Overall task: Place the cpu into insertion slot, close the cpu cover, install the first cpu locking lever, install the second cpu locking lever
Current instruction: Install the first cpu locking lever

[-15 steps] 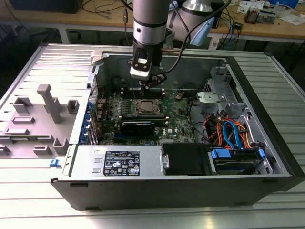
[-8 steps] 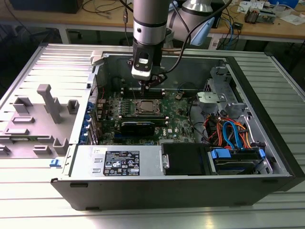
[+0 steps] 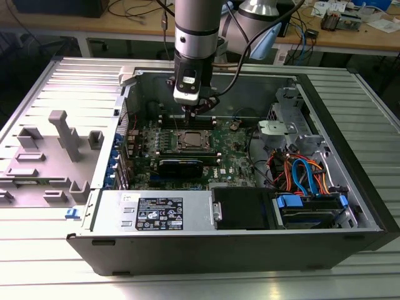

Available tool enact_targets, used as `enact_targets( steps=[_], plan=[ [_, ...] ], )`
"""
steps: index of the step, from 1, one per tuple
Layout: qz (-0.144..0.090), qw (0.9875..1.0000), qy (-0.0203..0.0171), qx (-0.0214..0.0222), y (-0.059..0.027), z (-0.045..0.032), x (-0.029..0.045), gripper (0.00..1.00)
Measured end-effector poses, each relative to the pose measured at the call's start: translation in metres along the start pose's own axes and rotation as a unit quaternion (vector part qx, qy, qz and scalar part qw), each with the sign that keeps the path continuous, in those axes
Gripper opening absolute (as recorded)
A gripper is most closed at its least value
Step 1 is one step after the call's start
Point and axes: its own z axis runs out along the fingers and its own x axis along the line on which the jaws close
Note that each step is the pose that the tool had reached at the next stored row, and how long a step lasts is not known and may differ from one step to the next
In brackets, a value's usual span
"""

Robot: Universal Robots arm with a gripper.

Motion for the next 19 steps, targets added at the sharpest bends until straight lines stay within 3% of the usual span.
enact_targets(
  steps=[15,19],
  plan=[
    [-0.016,0.9999,0.0003,0.0006,0.0000,0.0000,0.0000,0.11],
    [-0.053,0.9986,0.0010,0.0022,-0.0001,0.0001,0.0001,0.11]
  ],
)
